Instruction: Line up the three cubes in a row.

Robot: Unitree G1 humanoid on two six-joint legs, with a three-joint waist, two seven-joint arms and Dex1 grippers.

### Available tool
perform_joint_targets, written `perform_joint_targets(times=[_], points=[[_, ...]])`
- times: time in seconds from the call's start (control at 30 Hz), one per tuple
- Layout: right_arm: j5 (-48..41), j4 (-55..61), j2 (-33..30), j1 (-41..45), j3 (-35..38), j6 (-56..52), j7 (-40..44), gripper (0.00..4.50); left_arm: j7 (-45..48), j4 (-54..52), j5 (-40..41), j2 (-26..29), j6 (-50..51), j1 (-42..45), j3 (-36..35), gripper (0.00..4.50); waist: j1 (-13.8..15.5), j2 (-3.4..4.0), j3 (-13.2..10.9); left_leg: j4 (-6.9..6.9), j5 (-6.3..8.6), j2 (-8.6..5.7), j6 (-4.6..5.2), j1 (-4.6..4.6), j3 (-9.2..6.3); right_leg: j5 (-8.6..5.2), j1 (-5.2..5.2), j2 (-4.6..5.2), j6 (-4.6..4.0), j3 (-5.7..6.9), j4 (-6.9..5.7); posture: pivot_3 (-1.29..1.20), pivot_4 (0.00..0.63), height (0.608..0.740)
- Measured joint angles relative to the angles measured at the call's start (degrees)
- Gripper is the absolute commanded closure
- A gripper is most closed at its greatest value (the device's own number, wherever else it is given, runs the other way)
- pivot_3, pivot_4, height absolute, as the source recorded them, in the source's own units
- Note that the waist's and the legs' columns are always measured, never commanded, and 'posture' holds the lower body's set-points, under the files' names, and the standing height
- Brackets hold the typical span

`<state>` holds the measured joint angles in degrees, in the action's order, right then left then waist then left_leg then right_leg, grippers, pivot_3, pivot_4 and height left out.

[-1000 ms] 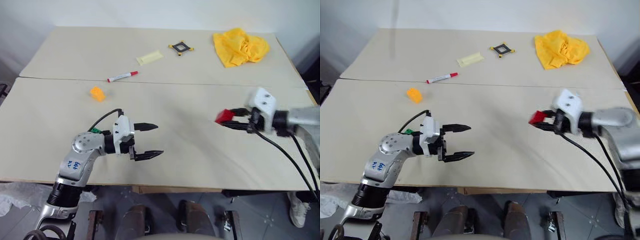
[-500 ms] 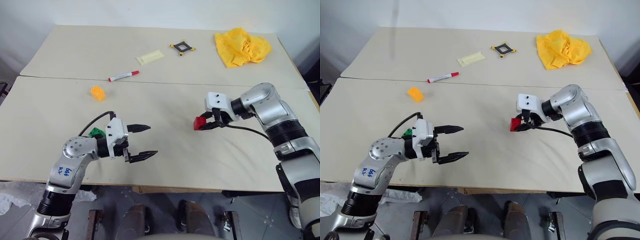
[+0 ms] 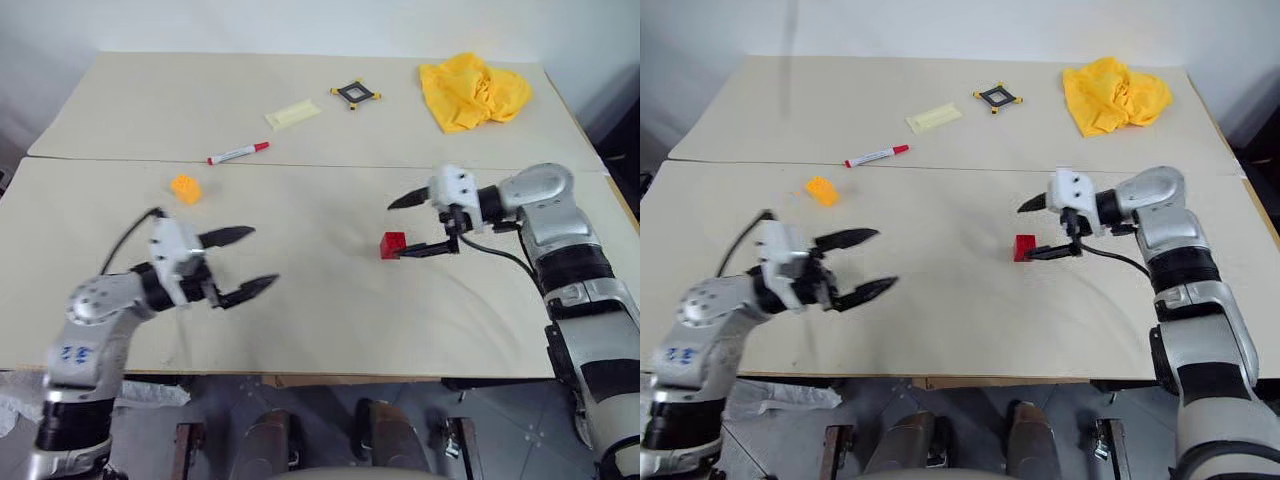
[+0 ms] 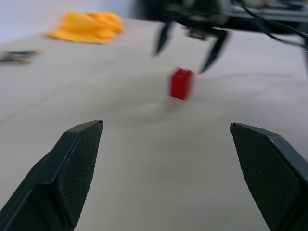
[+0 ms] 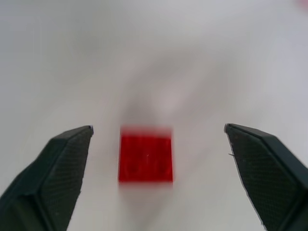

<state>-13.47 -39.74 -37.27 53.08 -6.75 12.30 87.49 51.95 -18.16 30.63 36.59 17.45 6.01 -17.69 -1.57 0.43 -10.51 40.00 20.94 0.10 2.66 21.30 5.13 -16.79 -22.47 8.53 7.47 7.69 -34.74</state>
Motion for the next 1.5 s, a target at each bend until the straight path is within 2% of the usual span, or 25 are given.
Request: perform_joint_targets(times=[0.1, 0.27, 0.33, 0.5, 0.7, 0.77, 0.9, 1.13, 1.43, 1.47, 1.5], points=[[-6.5, 7.4, -0.6, -7.6, 4.3, -2.8, 0.2, 0.02, -0.2, 0.2, 0.9, 1.5, -0.1, -8.3, -9.0, 0.0, 0.0, -0.01, 0.0, -0.03, 0.02, 0.02, -0.03, -0.03, 0.0, -0.01, 0.02, 0.01, -0.01, 0.0, 0.0, 0.0, 0.15, 0.74], [-16.6, 24.9, 3.6, -23.4, 7.7, -7.0, -0.5, 0.02, 0.1, 7.5, 1.9, 0.4, -2.8, -19.8, -22.5, 0.0, 0.1, 0.0, 0.0, -0.01, 0.05, 0.08, -0.08, -0.1, 0.1, -0.02, 0.02, 0.0, -0.04, -0.05, 0.0, 0.0, 0.15, 0.74], [-17.3, 28.0, 3.6, -28.0, 7.2, -7.4, -0.4, 0.02, 0.7, 10.1, 2.1, 0.1, -3.6, -24.0, -25.6, 0.0, 0.2, -0.02, 0.0, 0.0, 0.07, 0.04, -0.07, -0.11, 0.11, -0.02, 0.03, 0.04, -0.04, -0.08, -0.01, 0.0, 0.15, 0.74], [-17.0, 26.3, 3.2, -31.5, 8.6, -4.2, -0.1, 0.02, 4.1, 14.8, 3.7, -1.0, -3.5, -32.1, -29.0, 0.0, 0.4, -0.03, 0.0, 0.02, 0.11, 0.03, -0.09, -0.13, 0.12, -0.02, 0.01, 0.1, -0.05, -0.12, 0.0, 0.0, 0.15, 0.74], [-16.9, 23.9, 0.7, -30.3, 12.5, -1.0, 0.0, 0.02, 3.8, 12.0, 5.0, -1.8, -3.2, -31.8, -27.8, 0.0, 0.7, -0.03, 0.0, 0.01, 0.15, 0.09, -0.15, -0.14, 0.08, -0.05, 0.01, 0.16, -0.12, -0.44, 0.01, 0.0, 0.15, 0.74], [-16.9, 23.8, 0.2, -30.2, 13.2, -1.0, 0.0, 0.02, 2.6, 9.6, 4.9, -1.8, -3.0, -28.9, -24.8, 0.0, 0.8, -0.01, 0.0, 0.01, 0.15, 0.1, -0.16, -0.15, 0.09, -0.06, 0.01, 0.16, -0.13, -0.49, 0.0, 0.0, 0.15, 0.74], [-16.8, 24.1, -0.1, -30.7, 13.2, -1.2, -0.3, 0.02, -2.8, 9.1, 1.2, -2.6, -3.0, -17.5, -14.3, 0.0, 1.5, 0.0, 0.0, 0.05, 0.12, 0.05, -0.13, -0.17, 0.13, -0.05, 0.01, 0.11, -0.13, -0.4, -0.13, 0.0, 0.15, 0.74], [-16.8, 27.2, 0.0, -32.4, 12.8, -2.7, -2.0, 0.02, -8.5, 13.0, -4.5, -3.3, -3.2, -10.5, -5.9, 0.0, 0.3, -0.02, 0.0, 0.01, 0.14, 0.07, -0.11, -0.17, 0.25, -0.05, -0.06, 0.0, -0.13, -0.09, -0.16, 0.0, 0.15, 0.74], [-16.7, 29.5, 0.0, -34.1, 12.7, -3.7, -4.3, 0.0, -9.4, 15.0, -6.4, -2.5, -2.9, -8.0, -2.9, 2.76, 0.3, -0.03, 0.0, 0.07, 0.14, 0.06, -0.1, -0.19, 0.22, -0.06, -0.03, 0.03, -0.13, -0.1, -0.2, 0.0, 0.15, 0.74], [-16.7, 29.5, 0.0, -34.3, 12.7, -3.7, -4.4, 0.0, -9.0, 15.5, -6.4, -2.3, -3.0, -7.4, -2.7, 3.01, 0.5, -0.03, 0.0, 0.07, 0.13, 0.05, -0.1, -0.19, 0.22, -0.05, -0.02, 0.03, -0.12, -0.1, -0.2, 0.0, 0.15, 0.74], [-16.5, 29.6, 0.0, -34.8, 12.7, -3.7, -4.7, 0.0, -7.9, 16.9, -6.4, -1.9, -3.2, -6.1, -2.2, 3.02, 0.8, -0.03, 0.0, 0.09, 0.13, 0.04, -0.1, -0.2, 0.23, -0.05, -0.02, 0.04, -0.13, -0.1, -0.21, 0.0, 0.15, 0.74]])
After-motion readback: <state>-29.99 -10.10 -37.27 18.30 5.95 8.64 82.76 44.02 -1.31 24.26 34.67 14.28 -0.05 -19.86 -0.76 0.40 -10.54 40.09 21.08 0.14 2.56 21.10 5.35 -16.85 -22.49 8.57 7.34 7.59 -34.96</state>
